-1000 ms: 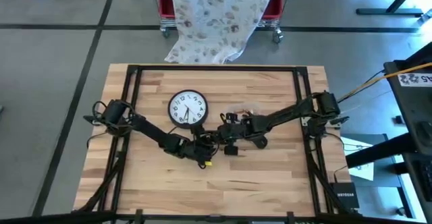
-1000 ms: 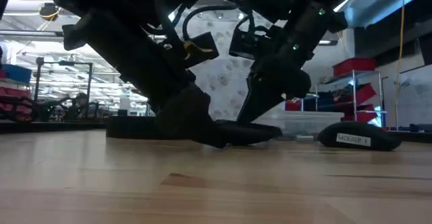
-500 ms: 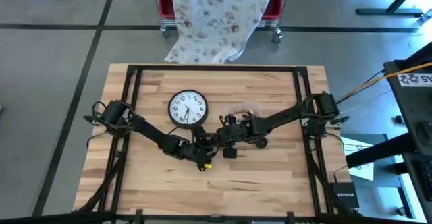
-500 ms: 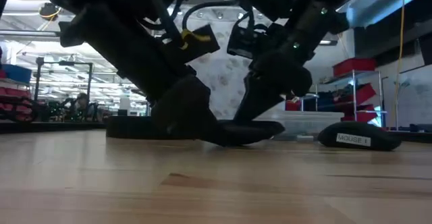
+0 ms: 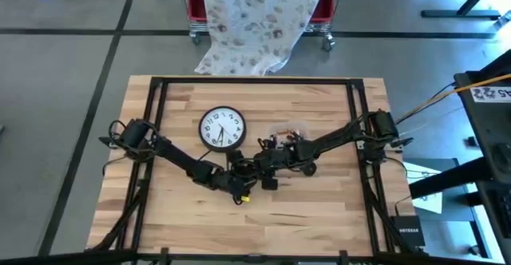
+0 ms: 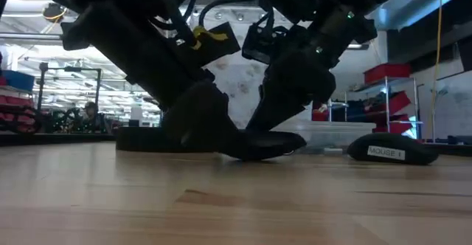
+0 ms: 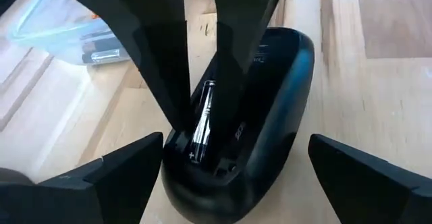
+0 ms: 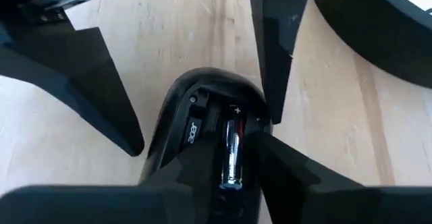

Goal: Insert battery
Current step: Insert the silver battery into the left computer mouse

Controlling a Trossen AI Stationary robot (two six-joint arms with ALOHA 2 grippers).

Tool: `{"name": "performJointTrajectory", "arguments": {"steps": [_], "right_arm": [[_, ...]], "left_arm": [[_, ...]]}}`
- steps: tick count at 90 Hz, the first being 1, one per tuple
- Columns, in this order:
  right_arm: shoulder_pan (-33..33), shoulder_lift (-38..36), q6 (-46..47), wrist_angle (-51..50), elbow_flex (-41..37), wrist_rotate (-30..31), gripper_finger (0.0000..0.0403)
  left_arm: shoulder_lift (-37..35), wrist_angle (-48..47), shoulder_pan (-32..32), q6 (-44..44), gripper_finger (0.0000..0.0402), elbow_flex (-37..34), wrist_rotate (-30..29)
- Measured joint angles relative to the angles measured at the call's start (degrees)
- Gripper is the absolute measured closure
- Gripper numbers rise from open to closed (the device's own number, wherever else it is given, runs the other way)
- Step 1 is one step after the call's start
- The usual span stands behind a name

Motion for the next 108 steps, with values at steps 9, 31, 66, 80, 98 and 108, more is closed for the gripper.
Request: {"name": "performJointTrajectory", "arguments": {"steps": [9, 31, 66, 80, 98, 108], "right_arm": [[0.0, 0.0, 0.53, -0.11, 0.0, 0.11, 0.0316], [0.0, 0.02, 0.53, -0.17, 0.0, 0.35, 0.0322], [-0.02, 0.02, 0.59, -0.08, -0.04, 0.35, 0.0323], [-0.02, 0.07, 0.57, 0.52, -0.07, 0.36, 0.0323], [-0.02, 0.13, 0.57, 1.85, -0.15, 0.35, 0.0323], [-0.02, 0.13, 0.57, 2.14, -0.15, 0.35, 0.0323]], "left_arm": [[-0.02, -0.15, -1.26, 0.78, 0.0047, 0.48, -1.69], [-0.07, -0.34, -3.1, 1.94, 0.0047, 2.03, -0.91], [-0.04, -3.48, -1.08, 0.41, 0.0047, 2.05, 0.46], [0.0, -3.75, -1.1, -0.13, 0.0047, 2.05, 1.54], [0.0, -4.86, -1.08, -1.4, 0.0047, 2.05, 1.78], [0.0, -6.51, -0.86, -2.27, 0.0047, 2.17, 2.12]]}}
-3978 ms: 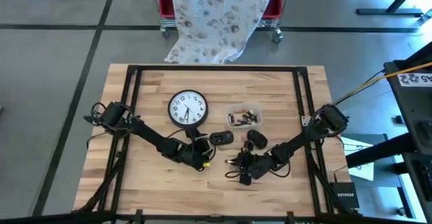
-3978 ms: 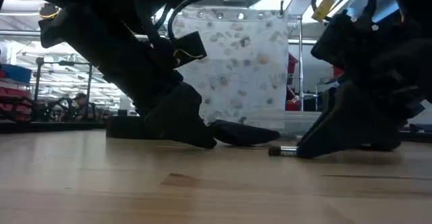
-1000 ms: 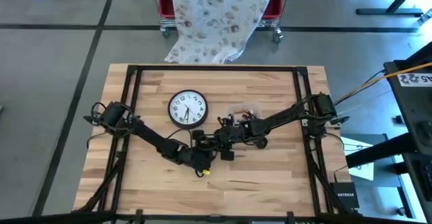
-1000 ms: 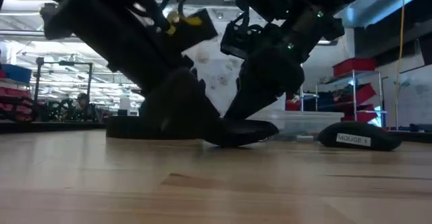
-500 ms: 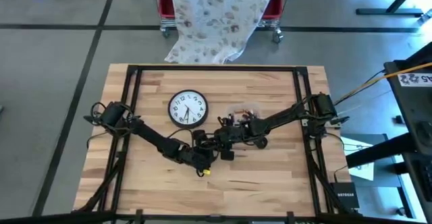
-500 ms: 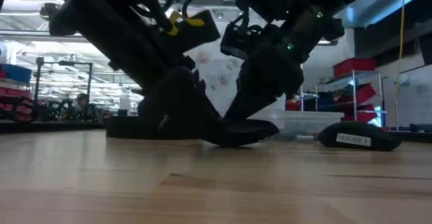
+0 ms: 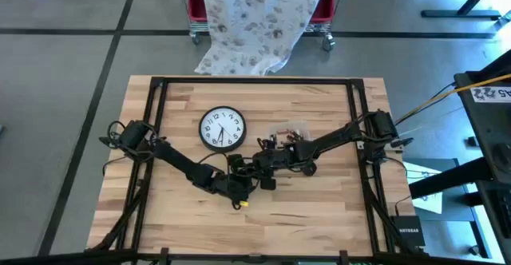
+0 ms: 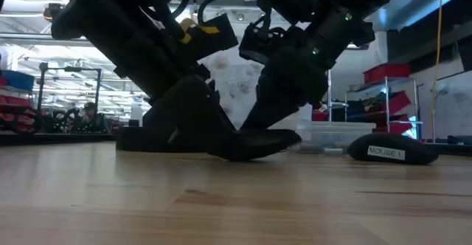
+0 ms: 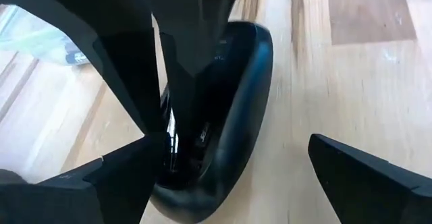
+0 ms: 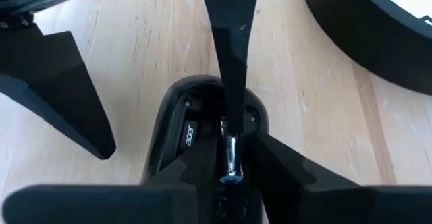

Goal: Insert battery
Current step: Insert the silver battery into the left computer mouse

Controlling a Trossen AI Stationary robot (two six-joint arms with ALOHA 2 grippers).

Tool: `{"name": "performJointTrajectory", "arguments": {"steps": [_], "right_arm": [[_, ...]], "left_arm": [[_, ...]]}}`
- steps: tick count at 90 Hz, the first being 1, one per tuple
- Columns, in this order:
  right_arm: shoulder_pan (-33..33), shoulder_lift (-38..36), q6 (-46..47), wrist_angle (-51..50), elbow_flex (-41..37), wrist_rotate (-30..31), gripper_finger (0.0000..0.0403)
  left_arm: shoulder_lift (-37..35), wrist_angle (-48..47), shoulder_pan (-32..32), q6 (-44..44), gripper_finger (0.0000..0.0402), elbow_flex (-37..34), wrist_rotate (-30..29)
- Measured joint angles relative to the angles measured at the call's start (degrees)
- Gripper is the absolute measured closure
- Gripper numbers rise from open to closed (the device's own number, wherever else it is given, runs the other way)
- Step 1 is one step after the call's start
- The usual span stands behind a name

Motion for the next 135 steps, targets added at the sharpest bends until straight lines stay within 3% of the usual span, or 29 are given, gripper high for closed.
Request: {"name": "performJointTrajectory", "arguments": {"steps": [63, 104, 126, 135], "right_arm": [[0.7, -0.17, -0.18, 0.19, 0.14, -0.02, 0.0323], [2.64, -0.24, -1.14, -9.35, 5.25, 2.28, 0.0323], [2.62, -0.35, 0.26, -11.42, 5.38, 2.49, 0.0388], [2.62, -0.44, 1.05, -11.25, 5.42, 2.56, 0.0394]], "left_arm": [[-0.02, -1.29, -0.03, -0.75, 0.0047, -0.03, 0.75], [-0.02, -1.56, -0.08, -0.8, 0.0047, -0.11, 0.62], [0.0, -1.46, -0.09, -0.77, 0.0047, -0.11, 0.57], [0.0, -1.48, -0.07, -0.77, 0.0047, -0.11, 0.49]]}}
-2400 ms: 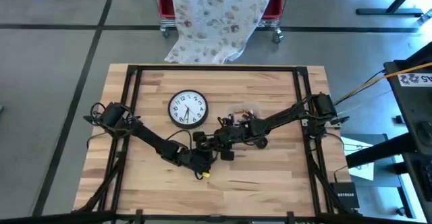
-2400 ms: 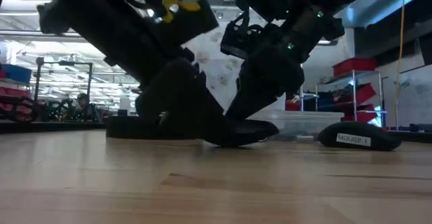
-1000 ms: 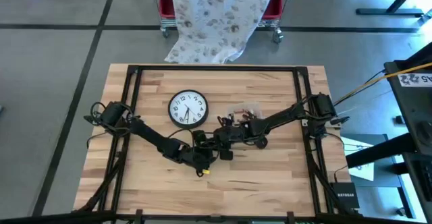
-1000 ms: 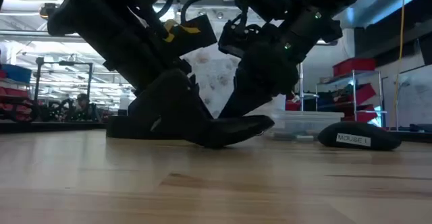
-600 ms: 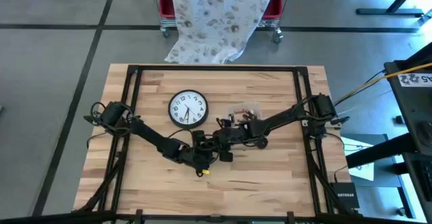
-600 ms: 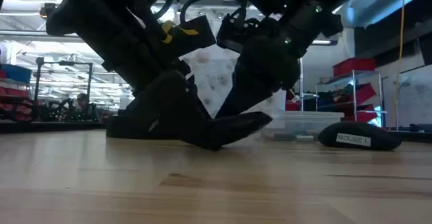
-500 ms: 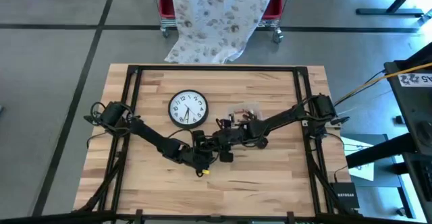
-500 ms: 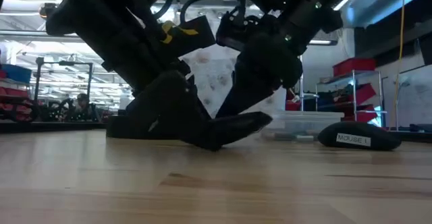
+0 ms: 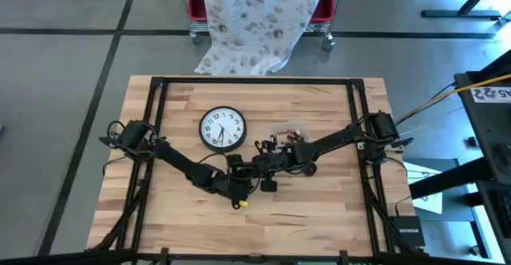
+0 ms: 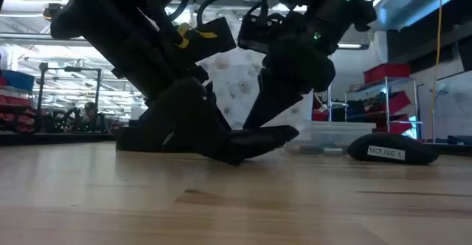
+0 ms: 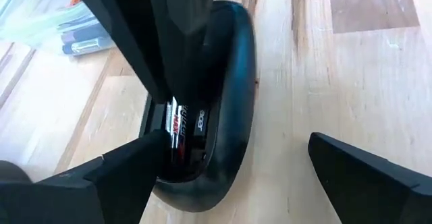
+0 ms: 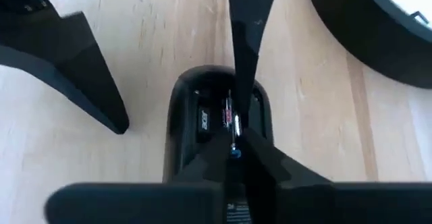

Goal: Insert battery
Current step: Insert the silver battery into the left computer mouse

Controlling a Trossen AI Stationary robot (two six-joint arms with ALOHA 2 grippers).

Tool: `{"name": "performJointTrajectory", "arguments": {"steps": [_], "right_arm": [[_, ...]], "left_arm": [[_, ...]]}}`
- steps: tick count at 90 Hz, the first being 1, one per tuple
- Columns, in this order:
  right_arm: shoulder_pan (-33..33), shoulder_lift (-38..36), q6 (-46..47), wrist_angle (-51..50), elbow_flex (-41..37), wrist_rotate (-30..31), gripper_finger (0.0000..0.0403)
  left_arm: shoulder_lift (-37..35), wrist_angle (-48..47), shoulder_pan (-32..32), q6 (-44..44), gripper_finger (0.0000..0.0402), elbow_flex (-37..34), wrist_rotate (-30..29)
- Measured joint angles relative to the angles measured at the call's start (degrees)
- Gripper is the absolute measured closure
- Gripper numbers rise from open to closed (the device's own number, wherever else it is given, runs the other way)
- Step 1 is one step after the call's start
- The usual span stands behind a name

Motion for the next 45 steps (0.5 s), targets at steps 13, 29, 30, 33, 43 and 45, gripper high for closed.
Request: {"name": "performJointTrajectory", "arguments": {"steps": [13, 29, 30, 33, 43, 45], "right_arm": [[-0.04, 0.66, 0.46, 0.69, 0.04, 0.0, 0.0401], [-0.04, 3.38, 0.71, 2.46, 0.11, -0.46, 0.0403], [-0.04, 3.53, 0.72, 2.51, 0.12, -0.45, 0.0403], [-0.04, 3.94, 0.74, 2.68, 0.13, -0.32, 0.0403], [-0.04, 5.07, 0.96, 4.99, 0.11, 0.14, 0.0403], [-0.04, 5.17, 1.12, 5.45, 0.11, 0.15, 0.0403]], "left_arm": [[0.08, 0.12, -0.33, 0.14, 0.0047, -0.04, -1.83], [0.11, 0.19, -0.76, 0.31, 0.0047, -0.11, -3.1], [0.11, 0.16, -0.76, 0.22, 0.0047, -0.11, -3.1], [0.11, 0.13, -0.76, -0.02, 0.0047, -0.11, -3.06], [0.11, -0.13, -0.76, -0.45, 0.0047, -0.12, -3.51], [0.11, -0.16, -0.76, -0.46, 0.0047, -0.13, -3.52]]}}
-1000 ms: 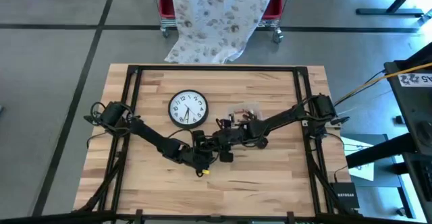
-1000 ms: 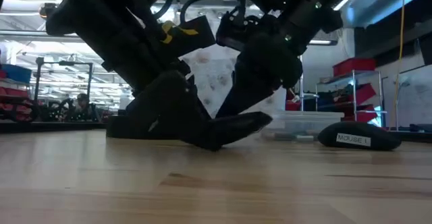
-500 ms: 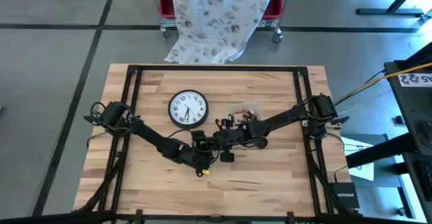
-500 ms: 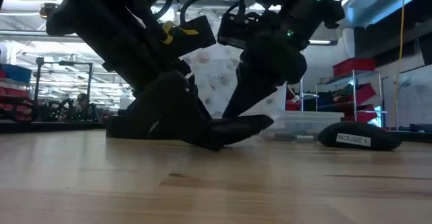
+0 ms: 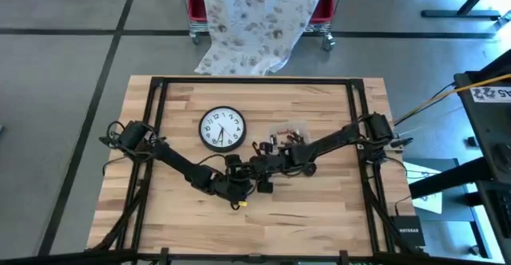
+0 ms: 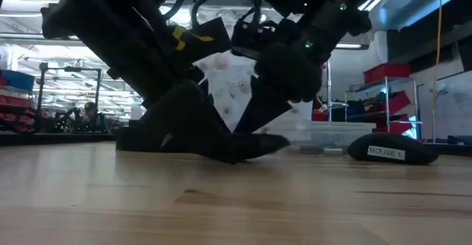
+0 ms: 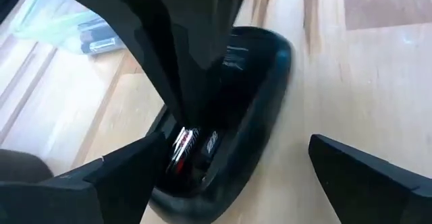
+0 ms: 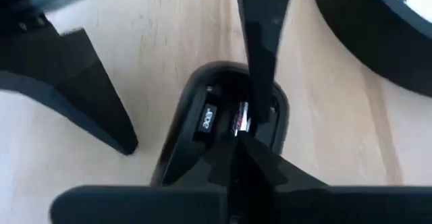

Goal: Insert battery
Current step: Insert the silver battery into the left computer mouse

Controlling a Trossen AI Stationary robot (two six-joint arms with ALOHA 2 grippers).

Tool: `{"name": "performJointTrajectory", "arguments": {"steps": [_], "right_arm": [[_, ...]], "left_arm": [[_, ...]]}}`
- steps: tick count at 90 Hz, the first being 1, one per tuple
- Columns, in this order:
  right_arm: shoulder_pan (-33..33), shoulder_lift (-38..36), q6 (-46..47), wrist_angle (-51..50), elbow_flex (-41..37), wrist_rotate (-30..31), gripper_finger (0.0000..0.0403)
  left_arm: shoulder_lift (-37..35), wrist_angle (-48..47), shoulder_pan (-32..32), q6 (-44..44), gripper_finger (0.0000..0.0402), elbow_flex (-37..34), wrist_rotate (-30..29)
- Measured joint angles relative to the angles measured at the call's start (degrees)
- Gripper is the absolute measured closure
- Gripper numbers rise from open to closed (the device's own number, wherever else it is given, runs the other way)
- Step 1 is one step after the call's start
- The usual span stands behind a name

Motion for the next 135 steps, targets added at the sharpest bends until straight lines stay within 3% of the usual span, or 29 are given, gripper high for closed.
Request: {"name": "performJointTrajectory", "arguments": {"steps": [29, 43, 62, 80, 92, 110, 135], "right_arm": [[1.09, -3.29, -2.15, -0.67, -0.45, 2.72, 0.0401], [2.46, -8.47, -4.05, -3.25, -0.43, 5.23, 0.0365], [1.99, -15.98, -9.16, -13.96, -0.39, 11.07, 0.0293], [-4.18, -20.99, -12.81, -28.64, -0.31, 12.29, 0.0277], [-11.25, -20.98, -16.27, -32.83, -1.04, 7.31, 0.028], [-20.88, -20.9, -21.08, -28.88, -6.19, -7.38, 0.0281], [-23.28, -20.92, -23.42, -17.87, -13.61, -11.23, 0.0279]], "left_arm": [[0.0, 0.24, -0.66, -0.61, 0.0047, 0.02, -1.17], [0.0, -0.05, -1.47, -1.58, 0.0047, 0.6, -3.22], [-0.02, 0.17, -2.81, 1.41, 0.0047, 2.71, -8.46], [-0.13, 0.35, -4.3, 4.22, 0.0047, 6.37, -11.82], [-0.13, 0.29, -5.56, 6.76, 0.0047, 7.77, -15.37], [-0.22, 0.07, -7.3, 5.93, 0.0047, 7.82, -17.3], [-3.43, -5.84, -10.62, 0.61, 0.0047, 7.82, -20.94]]}}
